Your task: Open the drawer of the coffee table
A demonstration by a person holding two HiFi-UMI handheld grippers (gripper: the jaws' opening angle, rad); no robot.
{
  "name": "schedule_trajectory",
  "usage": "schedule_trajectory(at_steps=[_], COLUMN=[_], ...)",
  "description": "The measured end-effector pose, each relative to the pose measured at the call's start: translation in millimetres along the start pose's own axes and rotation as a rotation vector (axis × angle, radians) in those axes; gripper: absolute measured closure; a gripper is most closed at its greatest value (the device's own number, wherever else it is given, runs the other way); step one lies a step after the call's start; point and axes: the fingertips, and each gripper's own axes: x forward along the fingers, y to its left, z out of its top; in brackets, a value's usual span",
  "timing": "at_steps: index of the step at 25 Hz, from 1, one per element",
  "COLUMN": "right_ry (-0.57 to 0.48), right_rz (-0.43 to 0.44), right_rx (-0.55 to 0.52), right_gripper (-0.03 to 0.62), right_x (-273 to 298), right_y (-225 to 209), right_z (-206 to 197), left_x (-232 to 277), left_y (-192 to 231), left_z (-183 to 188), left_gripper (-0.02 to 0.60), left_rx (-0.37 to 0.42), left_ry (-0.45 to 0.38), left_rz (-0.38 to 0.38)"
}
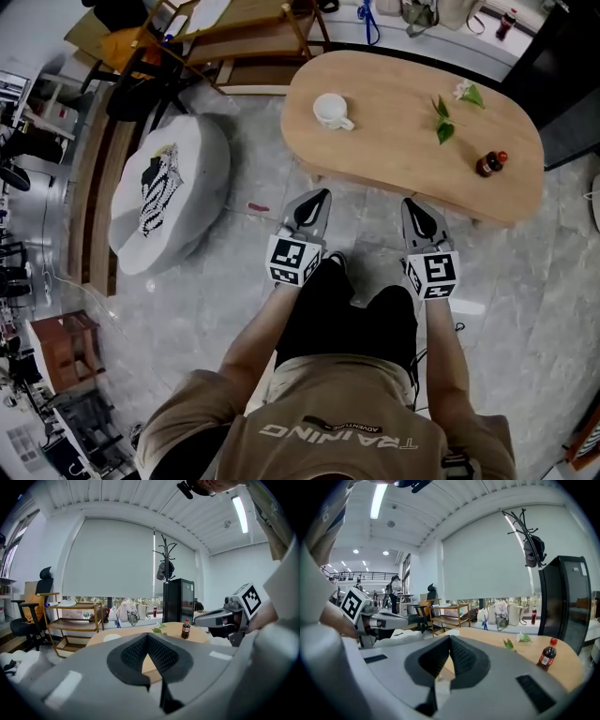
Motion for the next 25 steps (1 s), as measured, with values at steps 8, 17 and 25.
schedule_trajectory(at_steps=[8, 17, 25], right_ry=[-0.091, -0.205, -0.210], right_rz=[-0.008, 0.006, -0.010], right_rx=[-0.043, -0.117, -0.072], right_gripper=[0.589, 0.589, 0.589], right_x=[50, 94, 69], right_y=[-20, -26, -26], right_z=[-61, -171, -212], left_x=[42, 75, 75], left_y=[29, 61, 48], left_z=[-73, -193, -238], left_gripper=[0.588, 0.588, 0.588], left_rx=[0.034, 0.046, 0.016], left_ry=[-0.044, -0.123, -0.074], left_rz=[0.009, 0.084, 0.096])
